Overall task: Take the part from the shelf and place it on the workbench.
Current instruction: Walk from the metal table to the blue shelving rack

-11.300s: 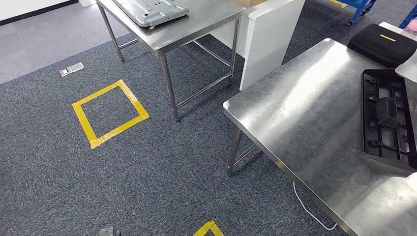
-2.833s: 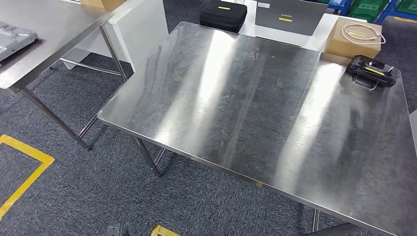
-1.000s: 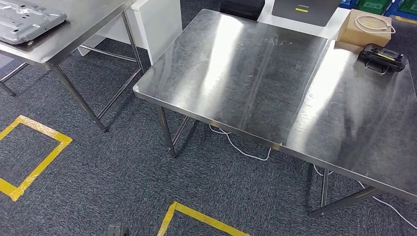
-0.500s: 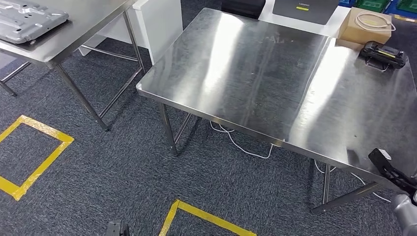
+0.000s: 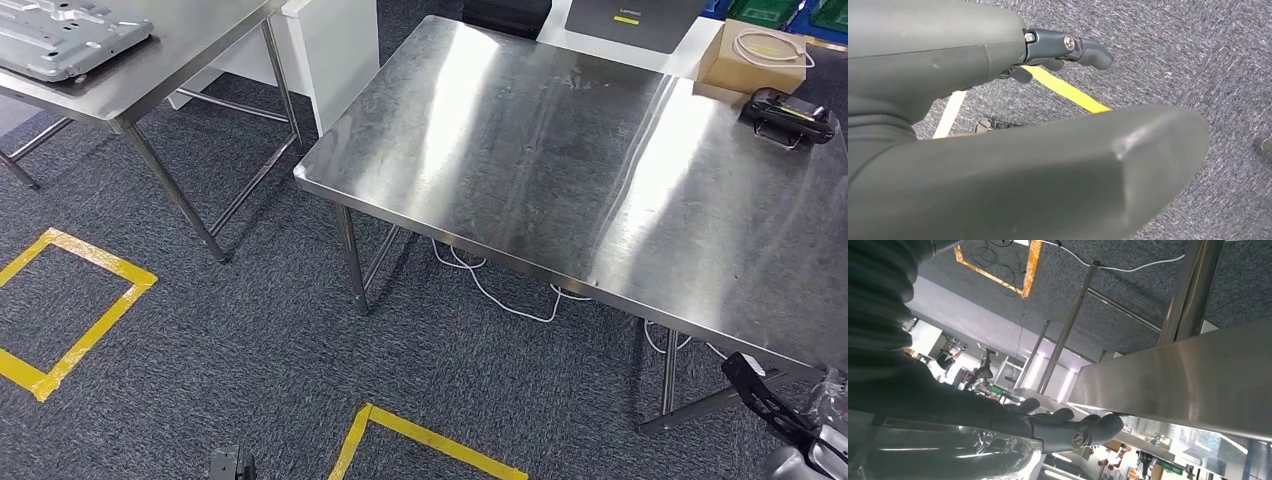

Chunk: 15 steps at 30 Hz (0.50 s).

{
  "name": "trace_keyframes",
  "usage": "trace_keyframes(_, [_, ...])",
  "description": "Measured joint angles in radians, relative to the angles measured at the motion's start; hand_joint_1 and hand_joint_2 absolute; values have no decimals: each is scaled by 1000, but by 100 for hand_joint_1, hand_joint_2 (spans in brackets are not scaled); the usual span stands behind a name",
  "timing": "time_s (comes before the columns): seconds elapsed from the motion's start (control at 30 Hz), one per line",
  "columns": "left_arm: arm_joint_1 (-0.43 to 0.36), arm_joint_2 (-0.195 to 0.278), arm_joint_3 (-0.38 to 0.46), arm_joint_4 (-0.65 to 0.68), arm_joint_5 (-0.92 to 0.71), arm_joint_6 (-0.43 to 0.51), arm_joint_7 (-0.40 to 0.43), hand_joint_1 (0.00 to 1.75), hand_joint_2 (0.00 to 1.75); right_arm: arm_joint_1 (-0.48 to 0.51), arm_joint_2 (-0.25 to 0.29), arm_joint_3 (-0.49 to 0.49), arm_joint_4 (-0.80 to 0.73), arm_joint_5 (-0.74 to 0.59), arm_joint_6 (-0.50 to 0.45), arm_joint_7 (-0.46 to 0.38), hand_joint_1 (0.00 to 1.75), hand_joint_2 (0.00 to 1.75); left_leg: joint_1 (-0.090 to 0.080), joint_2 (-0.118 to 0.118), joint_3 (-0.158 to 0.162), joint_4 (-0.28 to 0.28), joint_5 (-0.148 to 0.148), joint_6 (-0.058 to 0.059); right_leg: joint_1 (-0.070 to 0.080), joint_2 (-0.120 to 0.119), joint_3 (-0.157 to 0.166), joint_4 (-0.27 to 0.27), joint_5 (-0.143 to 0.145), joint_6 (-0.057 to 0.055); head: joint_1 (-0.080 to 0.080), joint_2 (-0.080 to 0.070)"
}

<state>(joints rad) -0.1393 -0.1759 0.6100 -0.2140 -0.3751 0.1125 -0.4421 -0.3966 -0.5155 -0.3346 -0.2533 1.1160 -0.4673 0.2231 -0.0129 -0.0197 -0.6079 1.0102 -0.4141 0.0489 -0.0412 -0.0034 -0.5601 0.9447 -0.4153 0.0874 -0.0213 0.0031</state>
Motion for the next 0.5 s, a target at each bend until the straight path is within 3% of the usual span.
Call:
trace_keyframes(0.2, [0, 4, 0, 0, 11, -4, -1, 0, 0, 32, 30, -17, 0, -23, -33, -9, 0, 175, 1, 0, 0, 0, 2, 2, 0, 0, 0, 0, 1, 2, 0, 0])
trace_keyframes(0.5, [14, 7, 1, 0, 38, -8, -13, 0, 0, 146, 151, -37, 10, -89, 9, 19, 0, 175, 3, 1, -1, 0, 2, 2, 2, 0, -3, 2, 1, 2, 0, 0])
